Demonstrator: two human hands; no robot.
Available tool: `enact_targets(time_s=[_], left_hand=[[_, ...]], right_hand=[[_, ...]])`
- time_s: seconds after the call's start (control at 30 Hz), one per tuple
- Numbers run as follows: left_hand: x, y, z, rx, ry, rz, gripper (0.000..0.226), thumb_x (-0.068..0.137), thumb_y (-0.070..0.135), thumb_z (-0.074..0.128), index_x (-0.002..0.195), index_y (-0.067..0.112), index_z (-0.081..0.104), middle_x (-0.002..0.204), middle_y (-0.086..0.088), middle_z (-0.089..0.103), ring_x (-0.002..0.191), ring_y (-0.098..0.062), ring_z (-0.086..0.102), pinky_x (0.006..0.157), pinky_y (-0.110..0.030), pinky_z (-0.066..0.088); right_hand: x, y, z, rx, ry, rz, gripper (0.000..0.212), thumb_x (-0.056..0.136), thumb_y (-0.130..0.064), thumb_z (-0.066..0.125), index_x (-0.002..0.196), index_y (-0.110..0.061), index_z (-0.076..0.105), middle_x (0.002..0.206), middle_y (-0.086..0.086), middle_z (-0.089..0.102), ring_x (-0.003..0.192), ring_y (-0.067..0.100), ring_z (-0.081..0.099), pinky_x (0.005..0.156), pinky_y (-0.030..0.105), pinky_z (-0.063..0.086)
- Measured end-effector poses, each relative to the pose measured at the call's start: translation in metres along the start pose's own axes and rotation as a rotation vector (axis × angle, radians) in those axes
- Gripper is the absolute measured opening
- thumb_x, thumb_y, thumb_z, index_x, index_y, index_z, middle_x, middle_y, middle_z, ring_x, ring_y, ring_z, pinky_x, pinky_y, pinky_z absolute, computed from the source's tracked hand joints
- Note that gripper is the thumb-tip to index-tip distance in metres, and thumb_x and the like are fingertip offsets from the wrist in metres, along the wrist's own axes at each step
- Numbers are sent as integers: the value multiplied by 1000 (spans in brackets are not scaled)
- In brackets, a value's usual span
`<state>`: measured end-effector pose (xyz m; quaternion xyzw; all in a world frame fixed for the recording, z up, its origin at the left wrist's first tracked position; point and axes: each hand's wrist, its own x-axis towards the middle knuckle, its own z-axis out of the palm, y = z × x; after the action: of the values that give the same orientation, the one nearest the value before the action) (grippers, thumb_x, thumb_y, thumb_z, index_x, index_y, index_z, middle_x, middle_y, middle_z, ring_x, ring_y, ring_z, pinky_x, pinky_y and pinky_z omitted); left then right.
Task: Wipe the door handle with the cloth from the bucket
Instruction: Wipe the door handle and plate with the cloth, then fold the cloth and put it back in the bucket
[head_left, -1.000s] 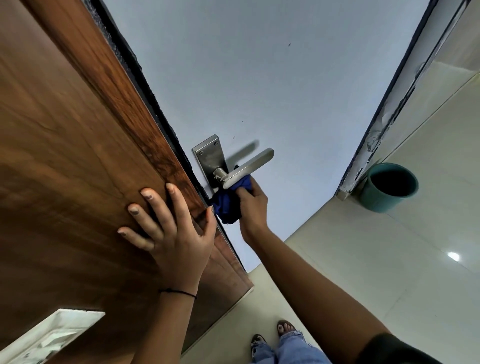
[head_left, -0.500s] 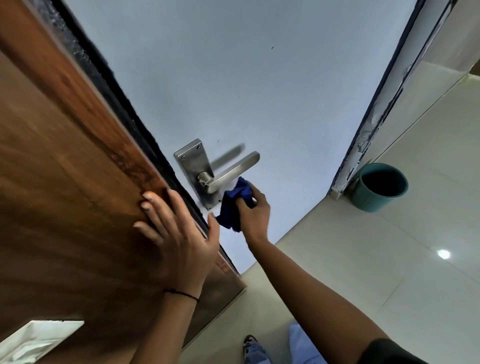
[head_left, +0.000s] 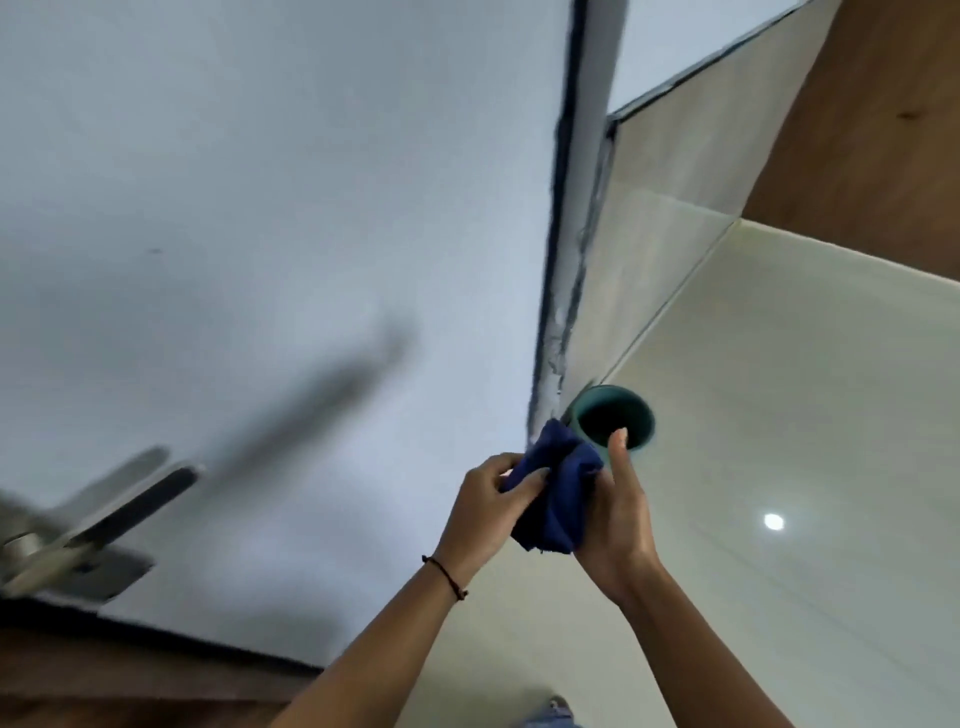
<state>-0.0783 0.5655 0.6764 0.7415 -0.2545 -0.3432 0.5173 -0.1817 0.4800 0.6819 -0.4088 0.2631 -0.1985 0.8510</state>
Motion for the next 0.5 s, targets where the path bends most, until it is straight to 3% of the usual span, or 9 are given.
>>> enact_targets(time_s=[0.1, 0.2, 0.27, 0.33, 0.5], left_hand=[[33, 21, 67, -33, -51, 11, 13, 88, 18, 67, 86, 5, 69, 76, -8, 69, 66, -12, 60, 56, -20, 45], [67, 40, 124, -100, -139, -21, 13, 89, 18, 66, 83, 9, 72, 74, -12, 69, 64, -19, 63, 56, -32, 52], [93, 51, 151, -240, -234, -121, 22, 91, 20, 63, 92, -1, 69, 82, -21, 69, 65, -28, 65, 51, -37, 54], [123, 55, 179, -398, -356, -237, 27, 93, 20, 59, 105, -4, 66, 94, -20, 70, 75, -27, 67, 52, -30, 55], [212, 46, 246, -530, -475, -365, 42, 82, 26, 63, 114, -1, 63, 117, -21, 64, 100, -26, 63, 75, -32, 56]], right_hand=[[6, -36, -55, -93, 116, -56, 57, 92, -43, 56, 112, 10, 50, 111, 40, 58, 89, 42, 58, 73, 55, 48], [10, -64, -117, -44, 328, -56, 34, 89, -9, 62, 120, 2, 56, 113, 31, 65, 92, 38, 67, 67, 44, 58], [15, -84, -154, 30, 388, -24, 32, 89, -6, 59, 120, 0, 60, 114, 24, 69, 98, 35, 68, 69, 41, 59], [28, -103, -191, 61, 423, 18, 28, 88, -7, 60, 116, -3, 65, 112, 18, 71, 99, 32, 69, 72, 38, 60], [93, -143, -272, 63, 481, 123, 30, 87, -9, 63, 116, -6, 67, 109, 13, 72, 97, 27, 68, 72, 35, 61]])
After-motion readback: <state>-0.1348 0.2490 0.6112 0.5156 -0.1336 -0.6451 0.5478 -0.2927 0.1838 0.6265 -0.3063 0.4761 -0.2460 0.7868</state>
